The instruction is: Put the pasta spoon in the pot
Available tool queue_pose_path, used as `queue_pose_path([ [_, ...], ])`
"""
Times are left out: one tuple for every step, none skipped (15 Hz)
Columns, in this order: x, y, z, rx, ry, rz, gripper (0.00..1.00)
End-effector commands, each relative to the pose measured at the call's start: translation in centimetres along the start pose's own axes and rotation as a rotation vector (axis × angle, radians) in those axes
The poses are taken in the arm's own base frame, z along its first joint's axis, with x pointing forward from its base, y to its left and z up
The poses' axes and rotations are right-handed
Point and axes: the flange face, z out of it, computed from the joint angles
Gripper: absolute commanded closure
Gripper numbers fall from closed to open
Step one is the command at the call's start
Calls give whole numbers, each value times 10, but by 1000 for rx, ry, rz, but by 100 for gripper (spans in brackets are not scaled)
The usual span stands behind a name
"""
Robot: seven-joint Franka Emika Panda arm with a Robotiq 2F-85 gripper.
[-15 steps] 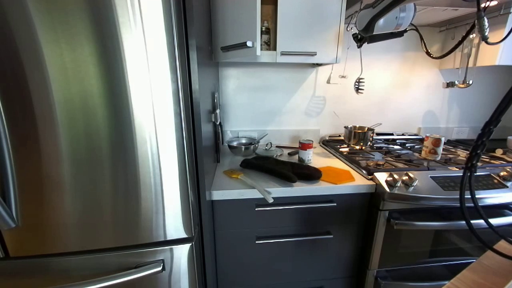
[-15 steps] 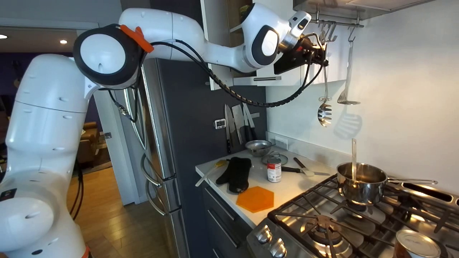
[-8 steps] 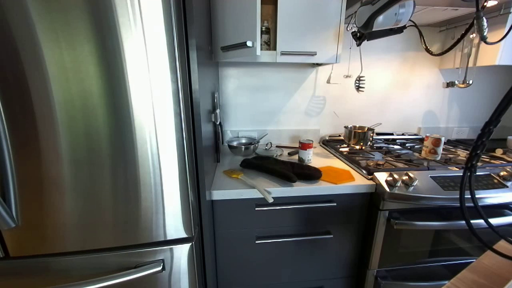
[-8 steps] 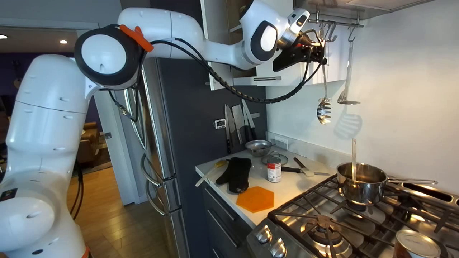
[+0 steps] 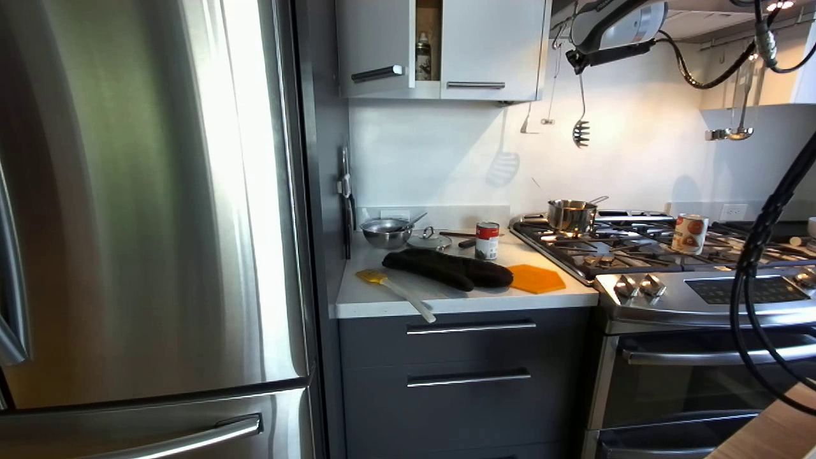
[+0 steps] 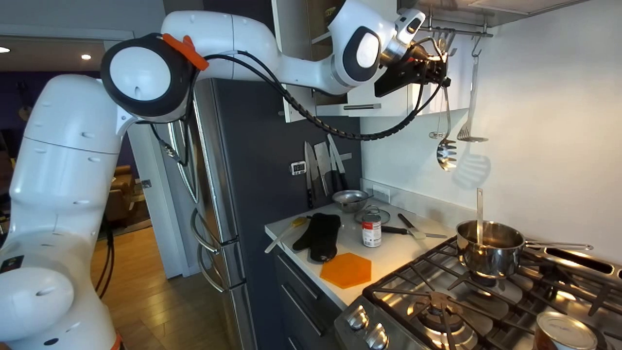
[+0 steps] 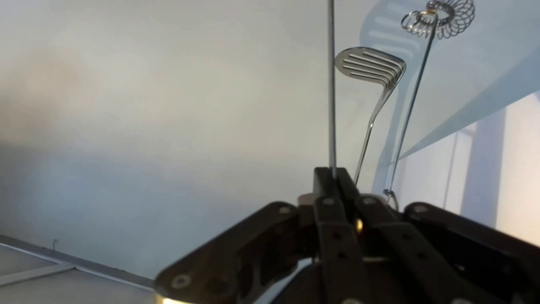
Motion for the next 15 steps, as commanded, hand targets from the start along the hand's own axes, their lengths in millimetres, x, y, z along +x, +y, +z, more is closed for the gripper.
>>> queue_pose_path([
  [11, 6, -7, -16, 5, 8, 99],
  [11, 6, -8, -14, 5, 7, 99],
  [12, 6, -8, -15, 7, 5, 99],
  [12, 6, -9, -19, 8, 3, 99],
  [12, 7, -9, -23, 7, 2, 99],
  [13, 8, -9, -27, 10, 1, 99],
  [13, 9, -10, -30, 12, -1, 99],
  [14, 9, -11, -31, 16, -4, 99],
  [15, 10, -12, -34, 24, -8, 99],
  [15, 11, -12, -38, 27, -11, 99],
  [15, 11, -12, -41, 31, -19, 99],
  [14, 10, -11, -43, 31, -28, 99],
  [13, 9, -10, -47, 33, -39, 99],
  [12, 7, -9, -51, 36, -55, 99],
  [11, 6, -8, -55, 43, -68, 99],
])
